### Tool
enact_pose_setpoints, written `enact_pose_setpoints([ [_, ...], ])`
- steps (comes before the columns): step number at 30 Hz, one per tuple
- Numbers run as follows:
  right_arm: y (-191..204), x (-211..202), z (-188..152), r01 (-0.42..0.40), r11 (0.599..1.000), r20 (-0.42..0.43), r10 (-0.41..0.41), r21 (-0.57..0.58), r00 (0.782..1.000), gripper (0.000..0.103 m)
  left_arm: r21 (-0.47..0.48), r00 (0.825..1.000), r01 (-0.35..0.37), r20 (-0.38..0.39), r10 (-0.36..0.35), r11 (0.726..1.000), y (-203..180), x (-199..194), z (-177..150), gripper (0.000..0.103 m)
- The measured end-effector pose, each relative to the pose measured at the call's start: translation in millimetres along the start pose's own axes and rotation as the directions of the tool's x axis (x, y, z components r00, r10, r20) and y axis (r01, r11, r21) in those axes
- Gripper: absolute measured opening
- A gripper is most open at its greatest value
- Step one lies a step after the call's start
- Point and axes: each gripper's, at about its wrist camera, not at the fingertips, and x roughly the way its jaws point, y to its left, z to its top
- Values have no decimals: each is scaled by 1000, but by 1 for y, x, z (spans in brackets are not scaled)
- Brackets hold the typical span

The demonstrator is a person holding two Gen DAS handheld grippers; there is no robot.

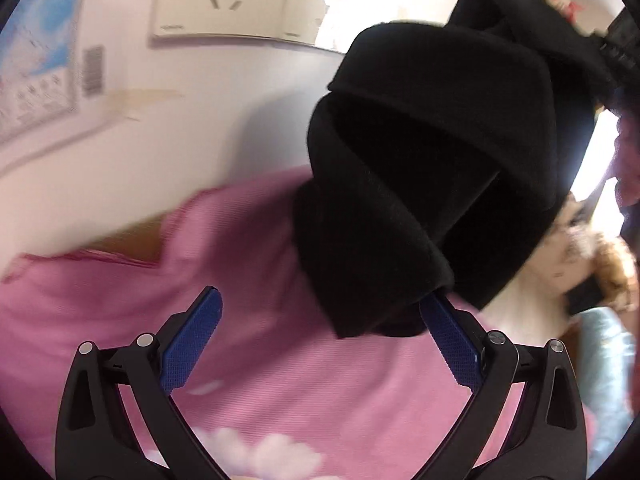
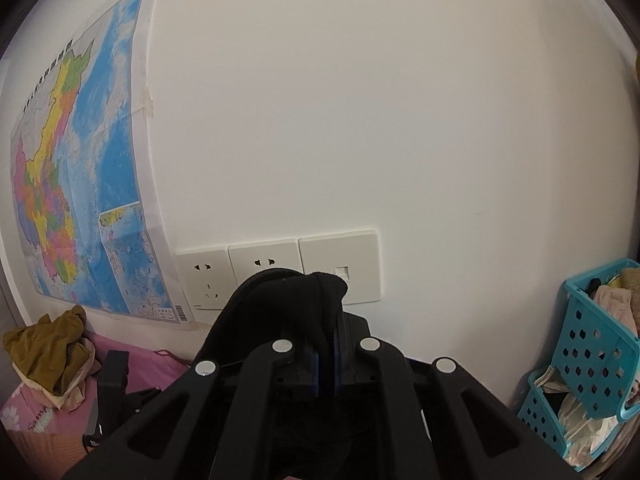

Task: Fold large clothes
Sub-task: 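Lift the jacket with the right tool while the left tool grasps it too, then hold the jacket up with both tools and shake it out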

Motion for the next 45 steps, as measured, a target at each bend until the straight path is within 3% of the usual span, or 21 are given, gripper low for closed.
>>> enact_pose_setpoints([
  [5, -8, -9, 0, 4, 1000, -4, -4, -3, 1000, 5, -14, 984, 174, 52, -173, 985, 6, -29, -13, 98],
  [8, -9, -12, -2, -10, 1000, 1, 10, 2, 1000, 5, 16, 984, 176, 26, -177, 984, -7, -27, -11, 98],
  [12, -10, -14, -4, -18, 1000, 5, 18, 12, 1000, 5, 67, 991, 128, -50, -125, 990, -31, 1, -6, 96],
  [14, -12, -17, -4, -11, 1000, 3, 11, 16, 1000, 5, 62, 991, 88, -108, -81, 994, -38, 24, -6, 63],
  [15, -14, -19, -4, -2, 1000, 5, 2, 18, 1000, 5, 51, 989, 67, -139, -60, 996, -37, 35, -4, 30],
  [16, -19, -22, -4, 6, 1000, 4, -6, 22, 1000, 5, 25, 984, 52, -171, -47, 998, -34, 42, -4, 17],
  [17, -23, -23, -4, 15, 1000, 3, -15, 27, 1000, 5, 15, 984, 49, -171, -46, 999, -34, 44, -1, 15],
  [20, -42, -34, 0, 66, 996, 9, -66, 67, 998, 5, 90, 991, -60, -115, 70, 994, -53, 42, 22, 11],
  [23, -58, -59, 17, 126, 988, 58, -132, 94, 990, 5, 125, 992, -109, -50, 117, 986, -79, 31, 58, 10],
  [28, -51, -129, 71, 203, 978, 180, -208, 48, 961, 4, 137, 995, -90, 61, 83, 986, -119, -10, 120, 8],
  [30, -39, -158, 92, 218, 976, 237, -216, 17, 947, 4, 183, 988, -111, 123, 90, 977, -139, -32, 133, 8],
  [32, -25, -190, 112, 228, 974, 303, -214, -9, 929, 4, 196, 982, -84, 184, 47, 977, -157, -65, 149, 8],
  [36, 11, -263, 151, 229, 972, 451, -185, -44, 873, 4, 200, 949, -61, 315, -5, 978, -182, -136, 176, 8],
  [39, 37, -308, 167, 204, 976, 515, -137, -76, 846, 4, 206, 918, -52, 394, -34, 977, -198, -199, 188, 8],
  [42, 61, -347, 176, 162, 982, 544, -81, -101, 835, 4, 209, 880, -70, 473, -38, 975, -205, -267, 181, 8],
  [45, 79, -383, 170, 83, 990, 565, -3, -115, 825, 4, 201, 841, -132, 541, 2, 971, -209, -334, 162, 8],
])
